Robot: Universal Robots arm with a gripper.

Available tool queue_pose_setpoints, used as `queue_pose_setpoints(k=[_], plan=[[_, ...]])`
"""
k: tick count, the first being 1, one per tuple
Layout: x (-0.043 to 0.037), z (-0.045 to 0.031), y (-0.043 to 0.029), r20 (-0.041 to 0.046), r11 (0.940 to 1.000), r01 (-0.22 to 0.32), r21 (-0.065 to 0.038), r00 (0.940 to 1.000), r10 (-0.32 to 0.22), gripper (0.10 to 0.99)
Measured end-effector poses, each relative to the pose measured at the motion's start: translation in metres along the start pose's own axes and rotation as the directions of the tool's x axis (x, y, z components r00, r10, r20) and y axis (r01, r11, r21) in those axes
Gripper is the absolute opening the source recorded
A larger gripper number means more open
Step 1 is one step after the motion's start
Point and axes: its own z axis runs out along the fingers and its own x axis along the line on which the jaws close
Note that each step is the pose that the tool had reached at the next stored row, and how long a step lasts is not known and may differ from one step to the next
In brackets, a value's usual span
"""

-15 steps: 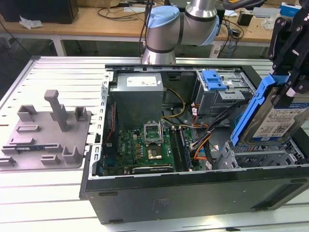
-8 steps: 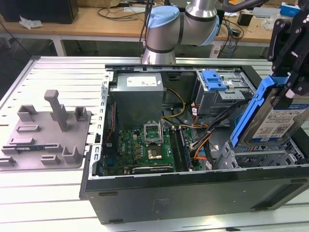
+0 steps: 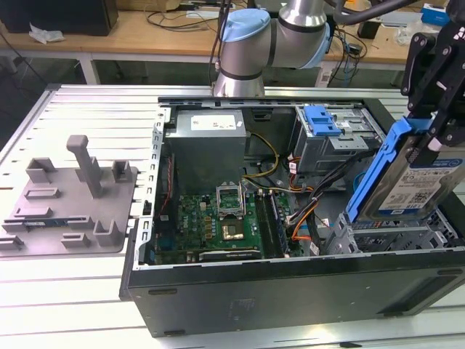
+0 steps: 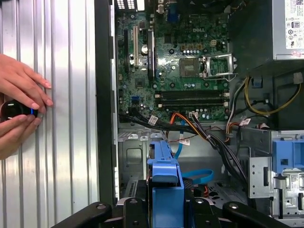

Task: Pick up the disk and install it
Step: 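Insert the disk into the insertion slot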

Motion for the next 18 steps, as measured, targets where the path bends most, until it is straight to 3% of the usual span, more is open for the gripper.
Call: queue_pose_setpoints(k=[16,18], plan=[[-0.0001,0.0087,-0.0011,-0.0001,1.0,0.002,-0.001,1.0,-0.002,0.365],[-0.0001,0.0195,-0.0014,0.0,1.0,0.002,-0.002,1.0,-0.002,0.365]])
